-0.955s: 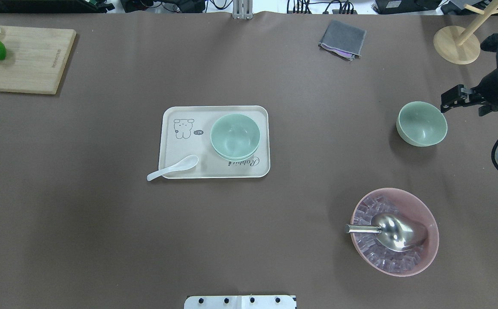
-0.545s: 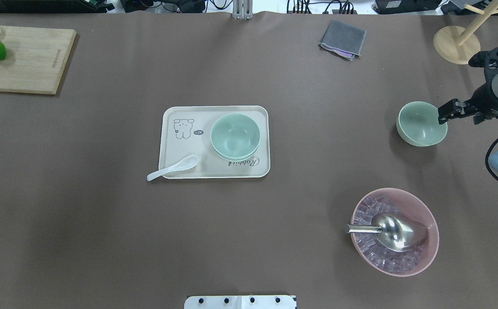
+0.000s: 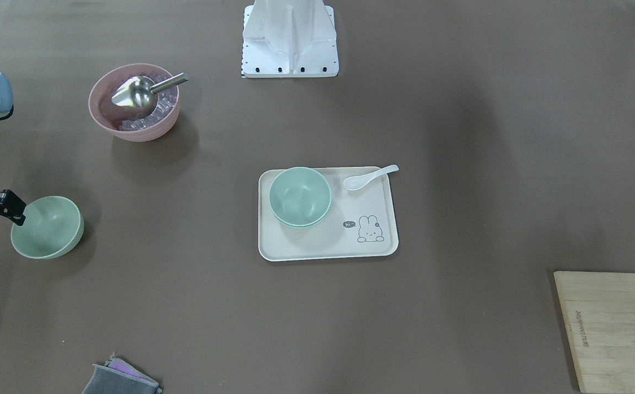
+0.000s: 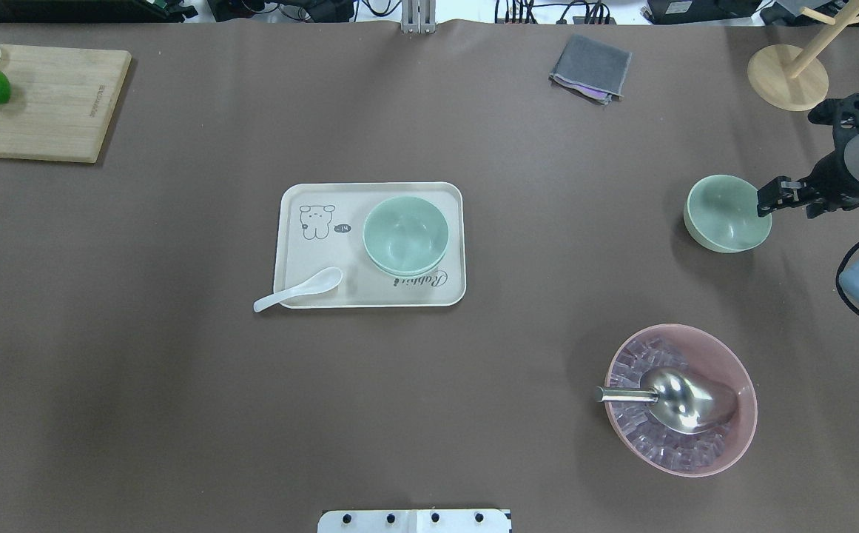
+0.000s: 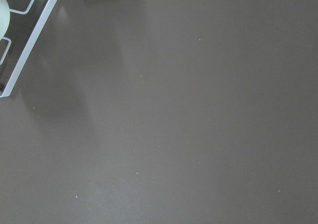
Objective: Stack green bowls together
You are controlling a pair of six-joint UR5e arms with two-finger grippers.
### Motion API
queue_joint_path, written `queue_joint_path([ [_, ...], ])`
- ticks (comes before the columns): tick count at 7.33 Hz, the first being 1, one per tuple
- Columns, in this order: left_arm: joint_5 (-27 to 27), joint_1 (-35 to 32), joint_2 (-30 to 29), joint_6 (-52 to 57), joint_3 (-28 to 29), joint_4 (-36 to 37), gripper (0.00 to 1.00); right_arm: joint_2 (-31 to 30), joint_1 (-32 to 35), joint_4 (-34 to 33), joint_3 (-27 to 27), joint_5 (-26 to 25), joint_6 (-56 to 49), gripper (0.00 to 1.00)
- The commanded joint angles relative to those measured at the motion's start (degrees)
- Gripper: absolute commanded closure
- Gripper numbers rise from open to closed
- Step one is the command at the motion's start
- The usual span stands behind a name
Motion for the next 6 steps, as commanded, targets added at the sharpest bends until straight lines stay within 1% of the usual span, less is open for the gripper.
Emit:
queue_joint_path([
  [1, 0.0, 0.2, 0.4, -0.1, 0.3, -0.6, 0.01, 0.1, -0.1, 0.2, -0.4, 0.0, 1.2, 0.42],
  [2, 0.0, 0.2, 0.3, -0.2, 0.2, -0.6, 0.01, 0.2, -0.1, 0.2, -0.4, 0.1, 1.3, 0.54],
  [3, 0.0, 0.3, 0.3, -0.2, 0.3, -0.6, 0.01, 0.7, -0.1, 0.2, -0.4, 0.1, 2.1, 0.64],
  [6, 0.0, 0.2, 0.3, -0.3, 0.3, -0.6, 0.01, 1.7, -1.1, 0.2, -0.5, -0.2, 4.4, 0.69],
])
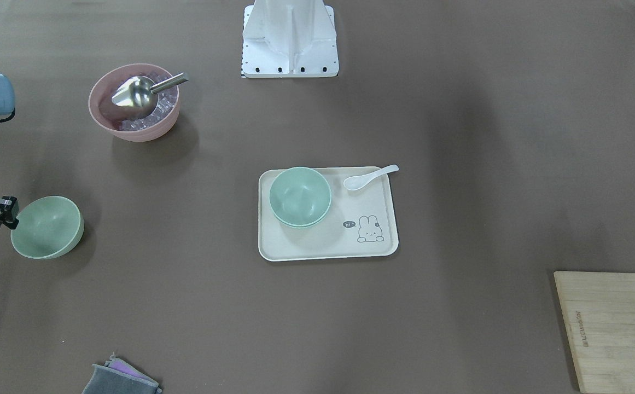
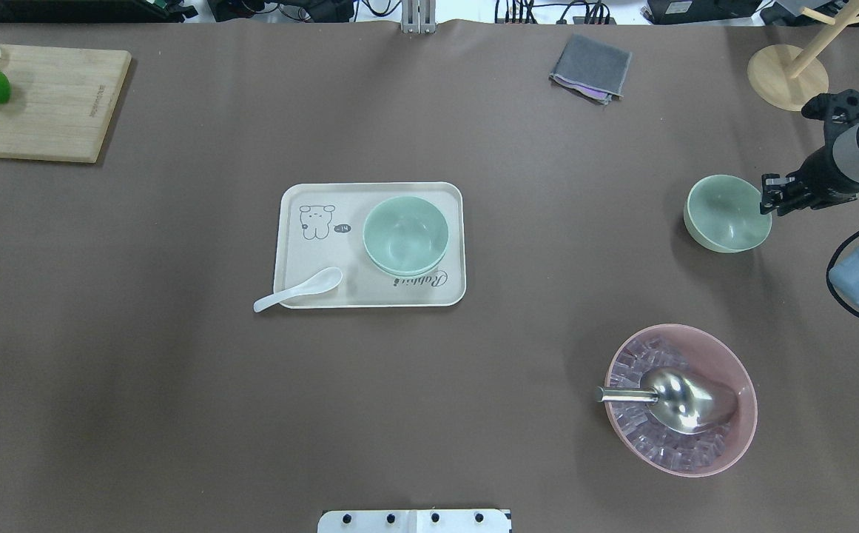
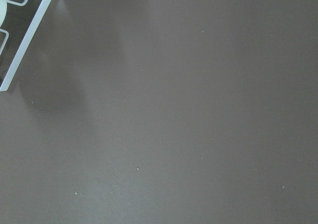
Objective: Stack green bowls together
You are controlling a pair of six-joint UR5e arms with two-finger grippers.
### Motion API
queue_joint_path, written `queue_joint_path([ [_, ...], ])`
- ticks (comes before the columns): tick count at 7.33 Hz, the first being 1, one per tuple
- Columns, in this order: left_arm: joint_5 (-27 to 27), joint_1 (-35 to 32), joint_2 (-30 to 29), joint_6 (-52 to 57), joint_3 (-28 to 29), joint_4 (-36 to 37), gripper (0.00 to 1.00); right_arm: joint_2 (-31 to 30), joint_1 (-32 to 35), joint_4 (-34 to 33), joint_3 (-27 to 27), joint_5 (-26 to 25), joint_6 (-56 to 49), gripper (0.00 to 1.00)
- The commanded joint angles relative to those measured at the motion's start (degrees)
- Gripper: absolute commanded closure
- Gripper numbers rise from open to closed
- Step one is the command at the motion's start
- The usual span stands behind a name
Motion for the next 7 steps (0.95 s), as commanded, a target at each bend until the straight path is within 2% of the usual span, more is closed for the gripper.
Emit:
queue_joint_path([
  [1, 0.0, 0.1, 0.0, 0.1, 0.1, 0.0, 0.01, 0.3, -0.5, 0.0, 0.0, -0.1, 0.6, 0.69],
  [7, 0.0, 0.1, 0.0, 0.1, 0.2, -0.1, 0.01, 0.2, -0.8, 0.1, -0.3, -0.5, 0.5, 0.68],
])
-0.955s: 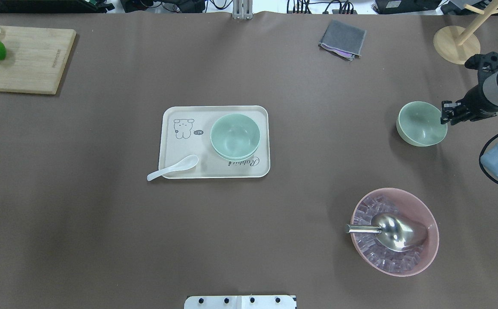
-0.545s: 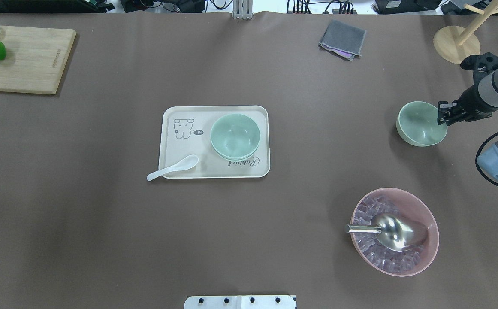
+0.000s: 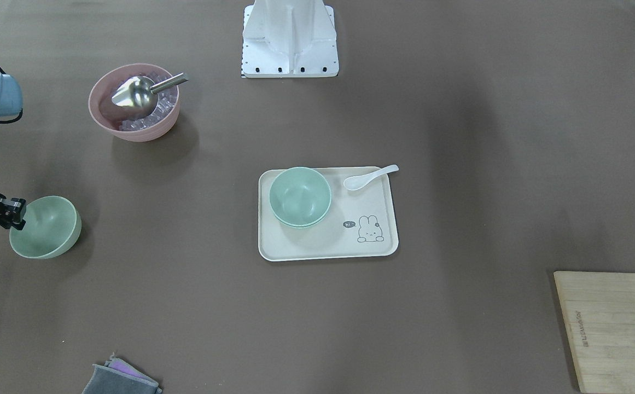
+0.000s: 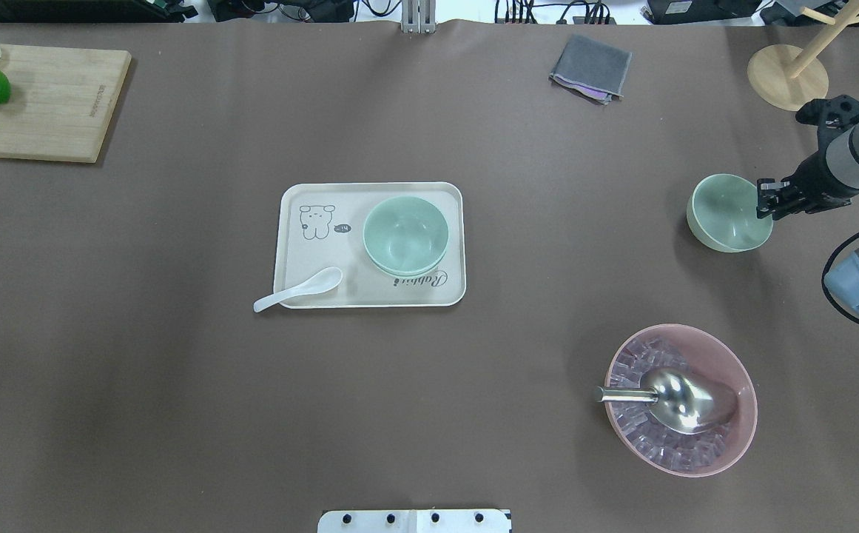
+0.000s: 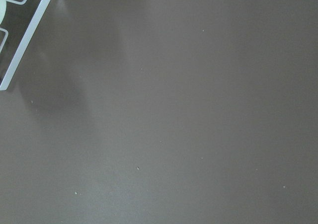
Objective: Stack green bowls together
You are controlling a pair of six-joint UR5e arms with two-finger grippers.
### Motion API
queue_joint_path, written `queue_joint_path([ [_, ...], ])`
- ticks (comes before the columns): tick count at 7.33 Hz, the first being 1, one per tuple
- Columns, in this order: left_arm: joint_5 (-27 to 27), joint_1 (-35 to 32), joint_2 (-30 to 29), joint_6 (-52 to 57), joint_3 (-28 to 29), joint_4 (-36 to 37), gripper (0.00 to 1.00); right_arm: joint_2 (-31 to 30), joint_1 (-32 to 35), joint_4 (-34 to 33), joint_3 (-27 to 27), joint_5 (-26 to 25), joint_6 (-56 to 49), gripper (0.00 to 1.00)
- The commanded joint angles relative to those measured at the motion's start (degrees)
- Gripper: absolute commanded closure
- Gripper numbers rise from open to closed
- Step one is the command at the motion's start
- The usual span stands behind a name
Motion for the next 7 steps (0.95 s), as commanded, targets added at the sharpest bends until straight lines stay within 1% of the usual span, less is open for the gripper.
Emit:
queue_joint_path([
  [1, 0.0, 0.1, 0.0, 0.0, 0.0, 0.0, 0.01, 0.3, 0.0, 0.0, -0.2, -0.1, -0.1, 0.68],
  [3, -0.1, 0.1, 0.0, -0.1, 0.4, -0.1, 0.01, -0.2, 0.1, 0.0, -0.2, -0.1, -0.6, 0.68],
  [5, -0.1, 0.2, 0.0, -0.2, 1.1, -1.8, 0.01, 0.3, 0.1, -0.1, -0.3, -0.2, -0.6, 0.68],
  [7, -0.1, 0.2, -0.1, -0.2, 1.5, -2.1, 0.01, 0.1, 0.1, 0.0, -1.2, -0.3, -0.6, 0.68],
])
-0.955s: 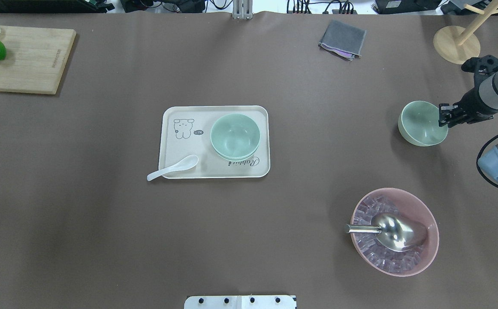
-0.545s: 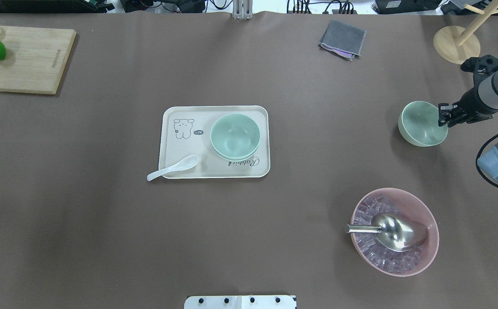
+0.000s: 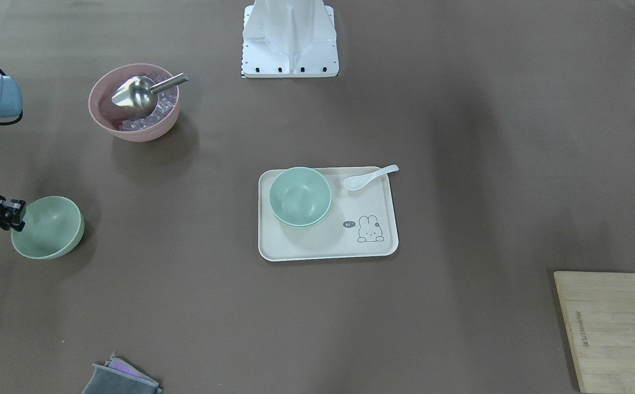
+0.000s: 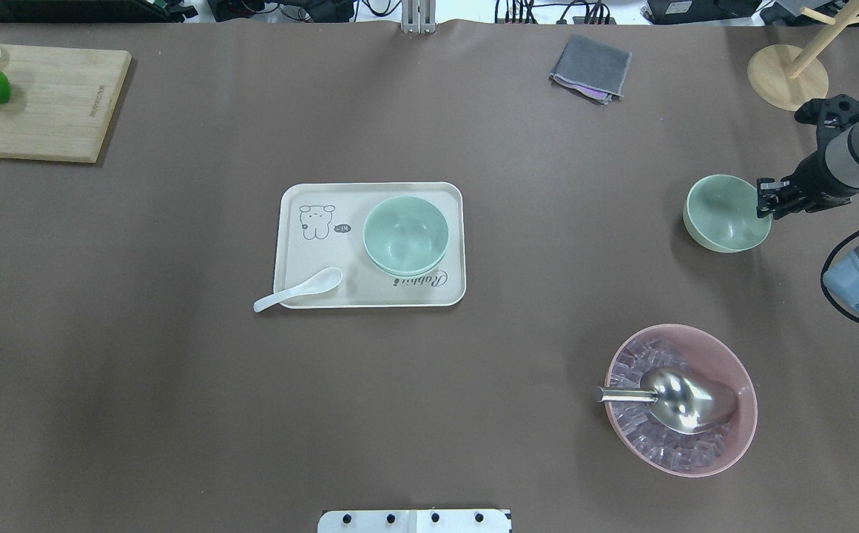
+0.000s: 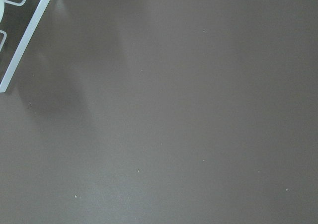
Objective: Stack green bowls together
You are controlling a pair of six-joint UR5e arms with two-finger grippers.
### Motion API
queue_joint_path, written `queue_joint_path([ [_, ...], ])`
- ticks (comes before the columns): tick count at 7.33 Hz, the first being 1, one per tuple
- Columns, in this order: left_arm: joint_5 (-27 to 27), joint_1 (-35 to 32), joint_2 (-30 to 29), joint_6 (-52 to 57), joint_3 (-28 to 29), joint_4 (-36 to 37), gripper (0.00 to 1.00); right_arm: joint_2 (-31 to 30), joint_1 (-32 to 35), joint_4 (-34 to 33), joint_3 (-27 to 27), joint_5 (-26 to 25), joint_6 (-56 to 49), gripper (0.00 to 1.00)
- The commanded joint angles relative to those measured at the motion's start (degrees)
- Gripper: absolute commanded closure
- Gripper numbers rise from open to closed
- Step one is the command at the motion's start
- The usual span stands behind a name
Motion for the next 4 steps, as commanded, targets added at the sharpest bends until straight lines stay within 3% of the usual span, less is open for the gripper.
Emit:
queue_joint_path([
  [1, 0.0, 0.0, -0.1, -0.1, 0.3, -0.2, 0.01, 0.0, -0.1, 0.0, -0.6, -0.4, 0.0, 0.68],
  [4, 0.0, 0.0, -0.1, 0.0, 0.3, -0.2, 0.01, 0.3, -0.2, 0.0, -0.6, -0.5, 0.6, 0.69],
])
